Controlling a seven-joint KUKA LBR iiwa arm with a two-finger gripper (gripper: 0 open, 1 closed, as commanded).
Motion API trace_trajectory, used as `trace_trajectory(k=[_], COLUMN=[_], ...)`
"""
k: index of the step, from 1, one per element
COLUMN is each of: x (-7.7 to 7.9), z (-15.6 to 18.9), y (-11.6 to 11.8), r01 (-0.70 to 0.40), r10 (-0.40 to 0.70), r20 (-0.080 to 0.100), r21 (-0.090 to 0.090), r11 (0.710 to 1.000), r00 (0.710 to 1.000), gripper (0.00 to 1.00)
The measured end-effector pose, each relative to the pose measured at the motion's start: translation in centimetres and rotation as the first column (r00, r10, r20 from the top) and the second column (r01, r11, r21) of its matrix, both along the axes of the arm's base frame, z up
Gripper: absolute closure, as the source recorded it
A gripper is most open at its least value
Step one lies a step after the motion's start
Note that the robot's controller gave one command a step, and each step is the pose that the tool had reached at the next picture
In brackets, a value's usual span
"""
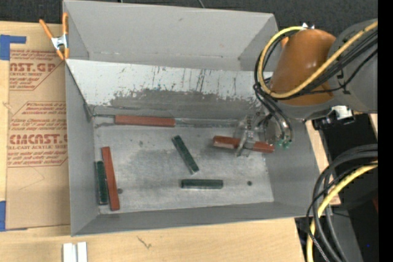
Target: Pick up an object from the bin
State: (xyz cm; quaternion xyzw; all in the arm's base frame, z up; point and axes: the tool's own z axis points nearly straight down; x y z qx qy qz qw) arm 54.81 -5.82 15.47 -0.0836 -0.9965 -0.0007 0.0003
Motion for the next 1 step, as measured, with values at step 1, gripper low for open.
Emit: trace_trajectory(k=[1], x=[0.16], z=[0.77], y=[0.00], r01=[0.000], r10=[0.000], r20=[0.006], r21=[-0.001], r11=[1.000], r00=[1.000], gripper=[1.00])
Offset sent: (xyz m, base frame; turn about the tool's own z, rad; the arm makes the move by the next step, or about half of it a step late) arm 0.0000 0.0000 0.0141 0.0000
